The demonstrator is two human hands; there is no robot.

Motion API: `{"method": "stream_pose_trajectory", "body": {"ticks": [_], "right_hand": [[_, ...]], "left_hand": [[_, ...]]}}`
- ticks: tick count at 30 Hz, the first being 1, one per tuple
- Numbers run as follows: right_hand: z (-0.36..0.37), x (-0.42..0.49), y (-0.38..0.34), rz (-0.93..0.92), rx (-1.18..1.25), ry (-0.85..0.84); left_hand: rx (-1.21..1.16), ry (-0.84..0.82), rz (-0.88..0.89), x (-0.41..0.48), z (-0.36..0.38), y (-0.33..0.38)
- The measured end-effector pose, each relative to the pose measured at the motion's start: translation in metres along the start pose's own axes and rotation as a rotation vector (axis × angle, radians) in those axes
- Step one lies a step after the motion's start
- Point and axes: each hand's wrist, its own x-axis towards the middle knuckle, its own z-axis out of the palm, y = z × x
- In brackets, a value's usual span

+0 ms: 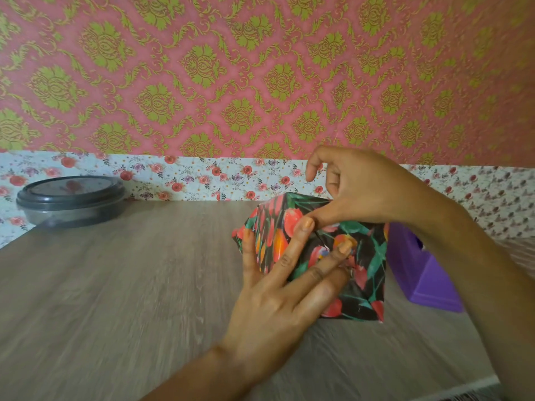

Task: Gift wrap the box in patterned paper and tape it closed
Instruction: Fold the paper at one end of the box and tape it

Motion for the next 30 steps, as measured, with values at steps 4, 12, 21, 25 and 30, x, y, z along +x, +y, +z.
{"method": "stream_pose_trajectory", "body": {"ticks": [4,12,21,25,30], "right_hand": [[0.003,-0.001,0.012,-0.034,0.213,-0.097],[-0.007,-0.008,0.045,0.033,0.481,-0.084],[-0.009,-0.062,0.152,0.631,0.245,0.462],[0.010,-0.086,0.179,0.908,0.259,0.362],[0.024,-0.084,0.177,0.991,0.624,0.337]], "left_hand": [[-0.045,-0.004,-0.003,0.000,0.001,0.002],[-0.028,-0.056,-0.089,-0.001,-0.002,-0.007],[-0.067,-0.104,-0.059,-0.001,0.002,-0.013],[-0.086,-0.067,-0.047,-0.001,0.006,-0.015],[-0.075,-0.055,-0.035,-0.002,0.004,-0.014]]}}
